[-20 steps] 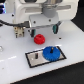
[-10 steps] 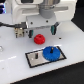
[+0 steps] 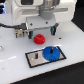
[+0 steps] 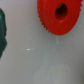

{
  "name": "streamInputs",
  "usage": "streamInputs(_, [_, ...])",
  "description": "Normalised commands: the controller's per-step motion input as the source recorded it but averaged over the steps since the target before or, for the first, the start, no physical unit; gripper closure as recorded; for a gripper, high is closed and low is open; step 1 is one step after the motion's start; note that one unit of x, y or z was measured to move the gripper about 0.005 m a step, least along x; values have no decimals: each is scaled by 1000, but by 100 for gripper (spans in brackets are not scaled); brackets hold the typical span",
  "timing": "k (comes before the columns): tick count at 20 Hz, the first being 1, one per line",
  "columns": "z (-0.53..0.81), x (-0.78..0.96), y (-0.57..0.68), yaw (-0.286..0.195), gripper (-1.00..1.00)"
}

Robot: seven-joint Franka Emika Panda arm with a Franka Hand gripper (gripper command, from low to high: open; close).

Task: Insert the blue gear onto the right peg, followed by the red gear

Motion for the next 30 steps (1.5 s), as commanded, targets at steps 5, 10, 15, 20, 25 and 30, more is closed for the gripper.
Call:
streamInputs(5, [-137, 0, -141, 0, -100])
streamInputs(10, [-169, 0, -185, 0, -100])
streamInputs(15, [-199, 0, -117, 0, -100])
streamInputs(20, [-147, 0, -31, 0, 100])
streamInputs(25, [-37, -56, 12, 0, -100])
streamInputs(30, [-3, 4, 16, 0, 100])
